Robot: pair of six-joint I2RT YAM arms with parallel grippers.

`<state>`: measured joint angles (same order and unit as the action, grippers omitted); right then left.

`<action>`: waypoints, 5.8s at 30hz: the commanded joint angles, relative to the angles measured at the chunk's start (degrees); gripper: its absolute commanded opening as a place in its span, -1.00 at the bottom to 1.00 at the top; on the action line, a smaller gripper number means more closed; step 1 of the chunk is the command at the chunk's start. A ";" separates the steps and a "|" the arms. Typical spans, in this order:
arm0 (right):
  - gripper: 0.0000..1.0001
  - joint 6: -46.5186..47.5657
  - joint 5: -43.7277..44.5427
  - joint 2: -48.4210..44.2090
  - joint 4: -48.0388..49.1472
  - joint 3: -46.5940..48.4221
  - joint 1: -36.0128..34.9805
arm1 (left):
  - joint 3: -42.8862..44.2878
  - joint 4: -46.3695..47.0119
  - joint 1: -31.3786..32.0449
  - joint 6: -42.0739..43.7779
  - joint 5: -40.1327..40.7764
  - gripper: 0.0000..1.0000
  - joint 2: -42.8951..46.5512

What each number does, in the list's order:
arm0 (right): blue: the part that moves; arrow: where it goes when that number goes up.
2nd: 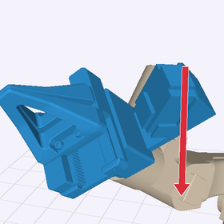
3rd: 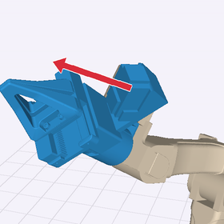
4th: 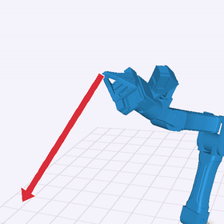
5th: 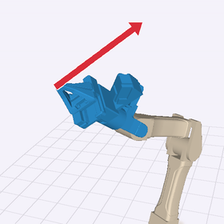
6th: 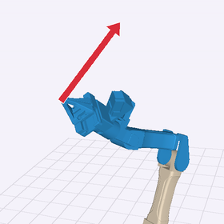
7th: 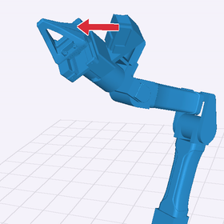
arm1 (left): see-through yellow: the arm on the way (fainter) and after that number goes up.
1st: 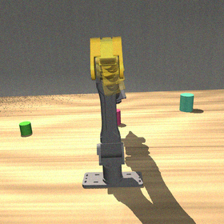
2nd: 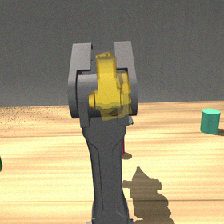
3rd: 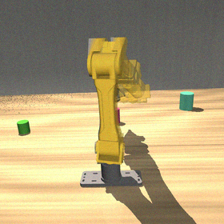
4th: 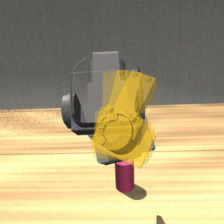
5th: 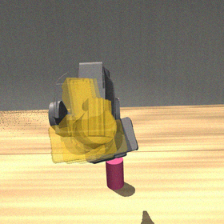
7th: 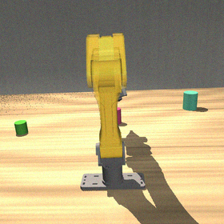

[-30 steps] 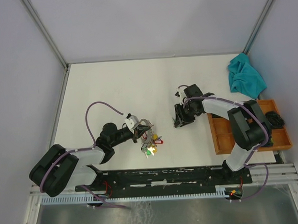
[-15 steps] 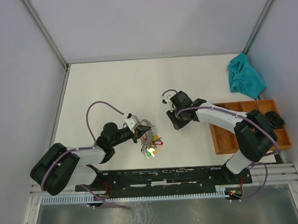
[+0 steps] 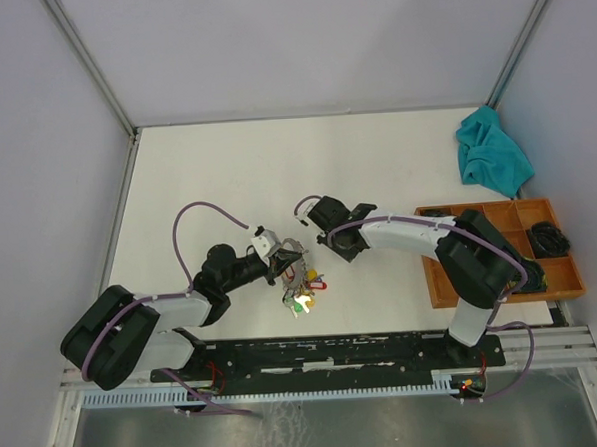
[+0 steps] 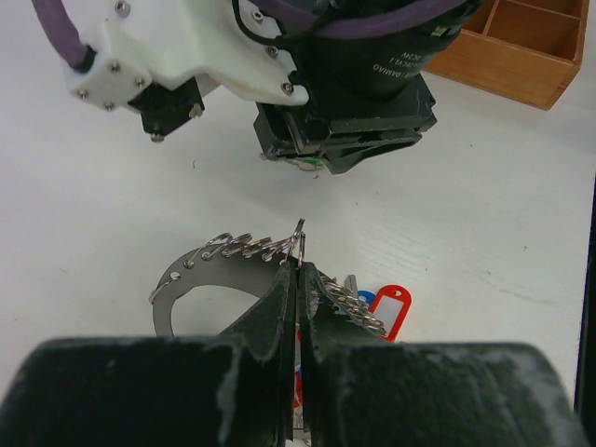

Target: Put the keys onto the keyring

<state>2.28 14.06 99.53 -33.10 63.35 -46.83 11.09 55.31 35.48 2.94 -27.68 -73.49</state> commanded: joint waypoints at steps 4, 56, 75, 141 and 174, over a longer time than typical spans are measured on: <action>-0.38 3.25 7.55 3.71 -2.99 5.01 -1.76 | 1.75 1.58 0.20 0.93 -0.97 -0.95 0.59; -0.98 -4.29 0.75 -8.27 13.62 -7.48 -2.13 | 1.83 2.06 0.15 0.40 -1.14 -0.95 0.22; -0.94 -14.17 -1.24 -7.27 32.56 -19.68 -2.21 | 1.22 4.07 0.20 -0.30 -0.28 -0.95 -0.41; -0.57 -19.18 11.00 17.07 -14.84 18.91 -7.04 | 1.29 2.67 0.20 -0.13 1.01 -0.95 0.50; -0.99 -10.48 1.00 -24.53 11.82 -7.64 -6.86 | 1.45 0.53 0.21 -0.58 1.38 -0.95 9.01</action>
<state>-10.85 18.87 81.14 -32.64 60.05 -53.52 11.09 54.37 35.48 2.87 -27.33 -67.85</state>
